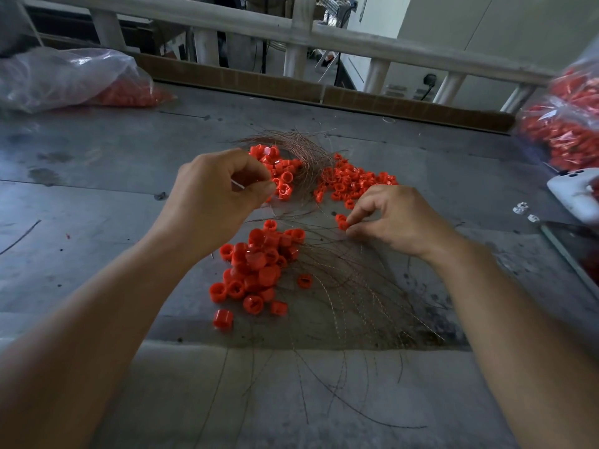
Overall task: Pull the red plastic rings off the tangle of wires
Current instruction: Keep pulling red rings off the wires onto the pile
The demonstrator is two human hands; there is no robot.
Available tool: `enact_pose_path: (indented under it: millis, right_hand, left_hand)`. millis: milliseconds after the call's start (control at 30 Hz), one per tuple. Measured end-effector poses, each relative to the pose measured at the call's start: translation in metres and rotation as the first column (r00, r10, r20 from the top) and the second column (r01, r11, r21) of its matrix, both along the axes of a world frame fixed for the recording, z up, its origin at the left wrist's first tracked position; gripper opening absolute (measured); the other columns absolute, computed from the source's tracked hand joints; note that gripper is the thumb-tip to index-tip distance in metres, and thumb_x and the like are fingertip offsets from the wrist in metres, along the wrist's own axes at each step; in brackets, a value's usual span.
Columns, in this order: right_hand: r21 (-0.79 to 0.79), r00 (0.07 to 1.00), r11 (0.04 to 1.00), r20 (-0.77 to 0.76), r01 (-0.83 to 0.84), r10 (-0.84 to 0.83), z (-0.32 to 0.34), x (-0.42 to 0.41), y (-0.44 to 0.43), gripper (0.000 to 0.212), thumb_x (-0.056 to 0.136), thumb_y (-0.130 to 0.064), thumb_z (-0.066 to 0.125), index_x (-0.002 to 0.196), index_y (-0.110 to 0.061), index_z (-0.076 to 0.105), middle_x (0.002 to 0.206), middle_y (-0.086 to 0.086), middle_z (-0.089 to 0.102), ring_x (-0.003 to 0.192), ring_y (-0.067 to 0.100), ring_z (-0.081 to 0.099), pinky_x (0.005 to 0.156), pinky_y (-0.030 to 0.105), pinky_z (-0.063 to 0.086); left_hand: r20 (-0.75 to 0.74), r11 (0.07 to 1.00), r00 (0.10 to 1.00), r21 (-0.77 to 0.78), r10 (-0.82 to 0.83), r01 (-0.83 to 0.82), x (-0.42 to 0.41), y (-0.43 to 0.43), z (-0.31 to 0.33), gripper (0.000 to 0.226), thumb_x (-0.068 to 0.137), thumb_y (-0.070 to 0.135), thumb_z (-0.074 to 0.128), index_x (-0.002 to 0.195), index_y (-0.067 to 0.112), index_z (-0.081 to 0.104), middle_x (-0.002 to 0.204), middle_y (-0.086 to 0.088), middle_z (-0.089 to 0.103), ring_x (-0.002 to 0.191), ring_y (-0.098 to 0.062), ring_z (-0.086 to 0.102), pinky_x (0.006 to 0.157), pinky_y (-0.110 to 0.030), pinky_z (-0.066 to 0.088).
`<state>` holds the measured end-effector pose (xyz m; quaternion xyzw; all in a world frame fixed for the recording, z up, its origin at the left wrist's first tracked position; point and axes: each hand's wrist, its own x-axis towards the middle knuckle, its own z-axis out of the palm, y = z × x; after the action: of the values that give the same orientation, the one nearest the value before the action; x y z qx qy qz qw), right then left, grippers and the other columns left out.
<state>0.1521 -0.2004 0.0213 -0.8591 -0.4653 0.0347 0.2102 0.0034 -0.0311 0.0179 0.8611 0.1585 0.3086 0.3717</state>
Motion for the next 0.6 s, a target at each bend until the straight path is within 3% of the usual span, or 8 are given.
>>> enact_pose_path:
  millis: [67,167,267,433,600]
  right_hand:
    - [0.079,1.000,0.997,-0.010,0.022,-0.021,0.005,0.000,-0.003,0.013,0.065,-0.020,0.078,0.076,-0.021,0.072,0.077,-0.014,0.049,0.076,0.006,0.049,0.069,0.015,0.038]
    - [0.236,0.997,0.969,-0.050,0.071,-0.061,0.014,0.002,-0.008,0.019,0.064,-0.019,0.078,0.075,-0.029,0.066,0.074,-0.013,0.051,0.068,0.000,0.048,0.061,0.005,0.035]
    - [0.342,0.992,0.932,-0.083,0.117,-0.094,0.020,0.002,-0.012,0.020,0.067,-0.016,0.077,0.081,-0.026,0.066,0.073,-0.014,0.058,0.067,-0.003,0.053,0.062,0.002,0.039]
    - [0.364,0.982,0.915,-0.133,0.174,-0.134,0.020,0.004,-0.014,0.019,0.068,-0.015,0.077,0.085,-0.020,0.069,0.067,-0.013,0.060,0.060,-0.007,0.055,0.062,0.001,0.042]
    - [0.406,0.979,0.893,-0.132,0.197,-0.156,0.022,0.004,-0.016,0.020,0.070,-0.017,0.076,0.065,-0.029,0.062,0.064,-0.010,0.061,0.053,-0.006,0.053,0.056,0.008,0.043]
  left_hand:
    - [0.006,1.000,1.000,-0.001,-0.002,0.002,0.000,0.000,0.000,0.024,0.080,0.019,0.068,0.072,0.038,0.056,0.073,0.016,0.061,0.068,-0.002,0.060,0.064,-0.019,0.048]
    - [0.017,1.000,1.000,-0.008,0.007,-0.007,-0.001,0.000,0.002,0.026,0.078,0.020,0.069,0.075,0.041,0.054,0.075,0.015,0.062,0.066,-0.001,0.061,0.062,-0.017,0.048]
    - [0.035,1.000,0.999,-0.019,0.006,-0.005,-0.001,-0.001,0.003,0.026,0.077,0.019,0.070,0.073,0.041,0.056,0.073,0.017,0.061,0.060,0.008,0.059,0.057,-0.005,0.046]
    - [0.060,1.000,0.998,-0.024,0.000,0.002,-0.001,-0.002,0.004,0.027,0.076,0.016,0.071,0.071,0.039,0.056,0.071,0.016,0.061,0.058,0.011,0.057,0.058,0.001,0.042]
    - [0.080,0.997,0.995,-0.044,-0.060,0.064,-0.003,-0.004,0.007,0.024,0.074,0.017,0.071,0.071,0.037,0.059,0.072,0.020,0.062,0.066,0.013,0.058,0.063,0.002,0.042]
